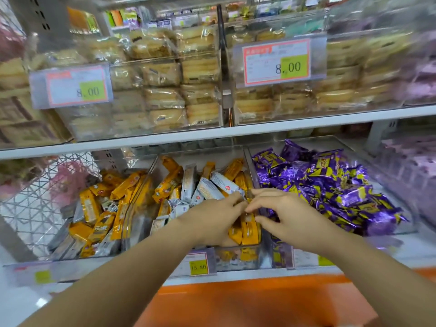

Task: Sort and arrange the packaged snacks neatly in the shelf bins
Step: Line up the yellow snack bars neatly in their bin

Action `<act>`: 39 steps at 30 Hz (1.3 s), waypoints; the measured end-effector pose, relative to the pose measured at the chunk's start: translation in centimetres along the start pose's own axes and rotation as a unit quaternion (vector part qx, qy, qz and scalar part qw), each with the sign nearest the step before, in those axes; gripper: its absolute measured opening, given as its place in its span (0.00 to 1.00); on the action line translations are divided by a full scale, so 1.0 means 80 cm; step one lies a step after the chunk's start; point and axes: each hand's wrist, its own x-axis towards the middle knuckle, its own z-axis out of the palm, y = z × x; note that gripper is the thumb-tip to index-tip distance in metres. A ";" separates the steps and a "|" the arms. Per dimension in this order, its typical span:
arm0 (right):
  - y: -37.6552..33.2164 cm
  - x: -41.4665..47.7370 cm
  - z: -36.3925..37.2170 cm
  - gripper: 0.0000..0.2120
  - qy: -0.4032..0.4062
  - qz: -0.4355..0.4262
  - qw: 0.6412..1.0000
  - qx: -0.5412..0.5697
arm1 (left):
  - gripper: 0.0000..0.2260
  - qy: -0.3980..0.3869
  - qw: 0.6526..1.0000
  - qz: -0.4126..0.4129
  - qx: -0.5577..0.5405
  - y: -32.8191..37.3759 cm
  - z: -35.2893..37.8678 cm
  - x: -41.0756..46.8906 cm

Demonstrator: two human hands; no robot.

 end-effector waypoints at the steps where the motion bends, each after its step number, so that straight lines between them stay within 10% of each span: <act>1: 0.000 0.000 -0.001 0.12 0.002 -0.001 1.000 0.005 | 0.41 0.004 1.000 0.003 0.013 0.001 0.000 0.001; 10: 0.001 -0.001 -0.003 0.12 0.009 0.002 1.000 0.020 | 0.32 0.046 0.995 0.054 0.075 0.000 -0.001 0.003; 21: 0.001 -0.009 -0.008 0.12 0.026 0.019 0.999 -0.003 | 0.20 0.245 0.956 -0.055 -0.148 -0.017 0.005 0.005; 33: -0.029 0.023 0.007 0.12 0.002 -0.004 0.999 -0.042 | 0.11 0.395 0.776 -0.220 -0.439 -0.023 0.005 -0.106; 39: -0.036 0.036 0.011 0.11 -0.085 0.001 0.985 -0.151 | 0.15 0.412 0.763 -0.225 -0.445 -0.031 0.026 -0.170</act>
